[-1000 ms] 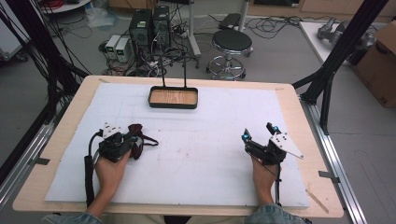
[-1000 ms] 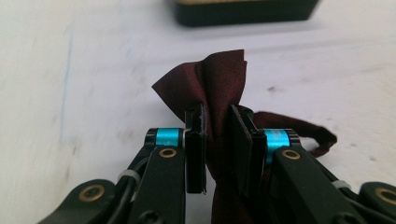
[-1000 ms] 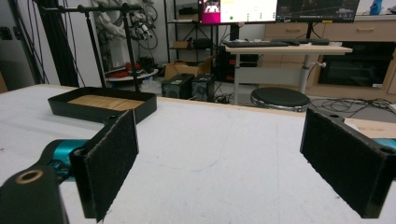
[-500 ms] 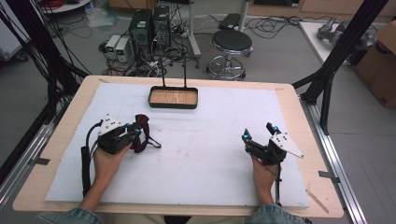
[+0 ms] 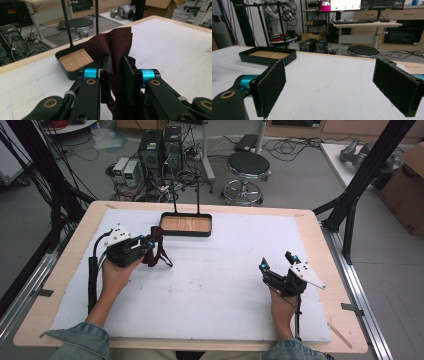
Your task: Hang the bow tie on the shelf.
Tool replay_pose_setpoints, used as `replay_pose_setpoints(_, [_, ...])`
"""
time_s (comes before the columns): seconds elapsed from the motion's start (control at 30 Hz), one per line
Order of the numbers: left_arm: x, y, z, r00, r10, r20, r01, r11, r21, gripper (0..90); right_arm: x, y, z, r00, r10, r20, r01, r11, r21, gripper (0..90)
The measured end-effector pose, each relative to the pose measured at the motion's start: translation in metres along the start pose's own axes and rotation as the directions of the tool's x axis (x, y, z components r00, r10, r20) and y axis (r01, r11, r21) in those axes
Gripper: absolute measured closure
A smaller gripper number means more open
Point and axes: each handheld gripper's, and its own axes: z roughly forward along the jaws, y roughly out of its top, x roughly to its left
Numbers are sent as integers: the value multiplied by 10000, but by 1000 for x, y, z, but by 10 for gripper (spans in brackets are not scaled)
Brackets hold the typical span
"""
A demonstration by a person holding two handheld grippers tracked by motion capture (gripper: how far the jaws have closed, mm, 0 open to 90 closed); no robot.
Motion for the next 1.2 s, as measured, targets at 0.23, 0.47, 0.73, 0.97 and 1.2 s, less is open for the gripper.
replay_pose_setpoints(0.23, [16, 25, 12, 9997, 124, 209, -120, 9997, -203, 767, 0, 0, 0, 10000, 40, -3, -40, 10000, 6, 105])
replay_pose_setpoints(0.47, [32, 53, 26, 9989, 413, 236, -406, 9987, -305, 767, -1, 0, 0, 10000, 76, -26, -76, 10000, 29, 106])
replay_pose_setpoints(0.73, [50, 75, 38, 9986, 538, 27, -536, 9977, -404, 767, -1, -1, 1, 9998, 133, -122, -132, 9999, 66, 106])
replay_pose_setpoints(0.97, [58, 93, 44, 9962, 868, -26, -868, 9943, -627, 766, -1, -1, 2, 9996, 172, -202, -170, 9998, 128, 106])
replay_pose_setpoints(1.2, [67, 100, 52, 9961, 845, -235, -858, 9941, -662, 766, -1, -1, 2, 9995, 146, -275, -143, 9998, 110, 106])
